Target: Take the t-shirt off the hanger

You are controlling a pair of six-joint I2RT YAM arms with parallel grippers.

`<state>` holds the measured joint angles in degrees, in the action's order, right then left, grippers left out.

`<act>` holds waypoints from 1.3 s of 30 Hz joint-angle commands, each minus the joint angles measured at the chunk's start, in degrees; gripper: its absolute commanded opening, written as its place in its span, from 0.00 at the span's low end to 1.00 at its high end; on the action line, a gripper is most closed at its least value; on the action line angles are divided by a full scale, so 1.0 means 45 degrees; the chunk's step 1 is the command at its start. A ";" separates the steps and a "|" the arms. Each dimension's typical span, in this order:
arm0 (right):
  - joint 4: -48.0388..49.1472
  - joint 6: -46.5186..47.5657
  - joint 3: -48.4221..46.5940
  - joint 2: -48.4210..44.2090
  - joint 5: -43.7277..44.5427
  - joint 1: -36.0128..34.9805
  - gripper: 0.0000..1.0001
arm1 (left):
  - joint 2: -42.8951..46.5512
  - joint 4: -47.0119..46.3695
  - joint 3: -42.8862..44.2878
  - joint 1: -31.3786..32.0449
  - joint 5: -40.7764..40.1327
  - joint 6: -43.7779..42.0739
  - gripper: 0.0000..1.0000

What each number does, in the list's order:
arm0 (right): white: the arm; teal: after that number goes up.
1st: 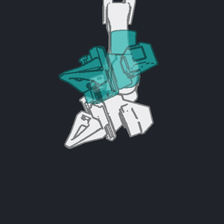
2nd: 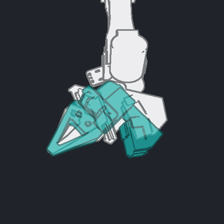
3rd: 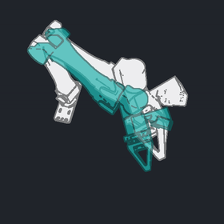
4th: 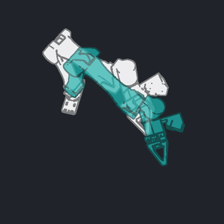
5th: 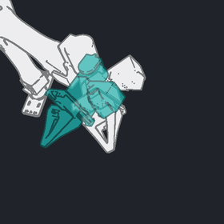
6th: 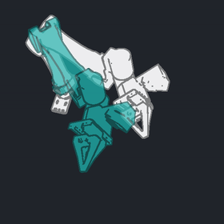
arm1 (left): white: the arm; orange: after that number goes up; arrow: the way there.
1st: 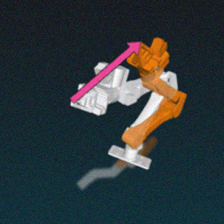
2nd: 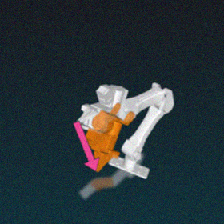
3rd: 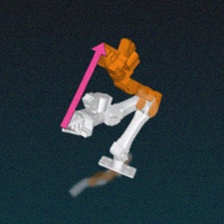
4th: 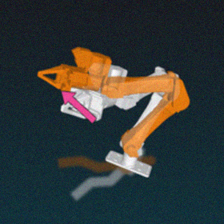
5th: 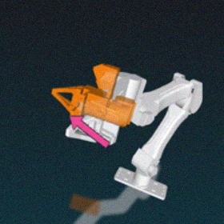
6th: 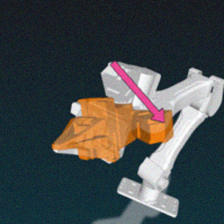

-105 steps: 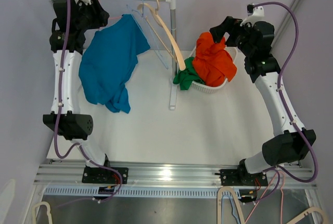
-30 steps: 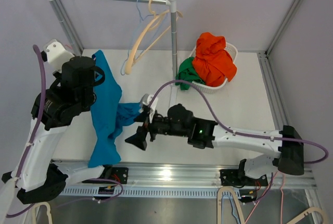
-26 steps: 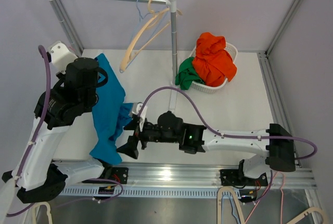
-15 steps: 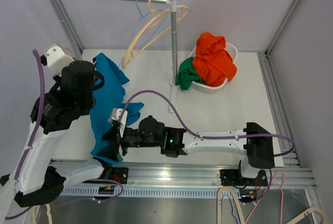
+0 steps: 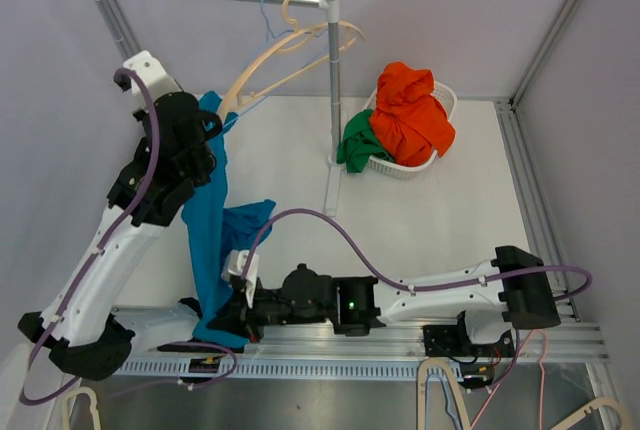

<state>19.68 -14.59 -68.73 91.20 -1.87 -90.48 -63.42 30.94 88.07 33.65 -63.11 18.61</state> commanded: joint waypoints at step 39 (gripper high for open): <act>-0.8157 0.0194 0.1719 -0.5966 0.8457 0.4090 0.00 | 0.6028 0.1681 -0.3537 -0.0953 0.9550 -0.1968 0.01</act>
<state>-8.40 -12.88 -61.39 69.65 24.51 -72.51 -34.04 45.15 72.66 30.17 -24.40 11.53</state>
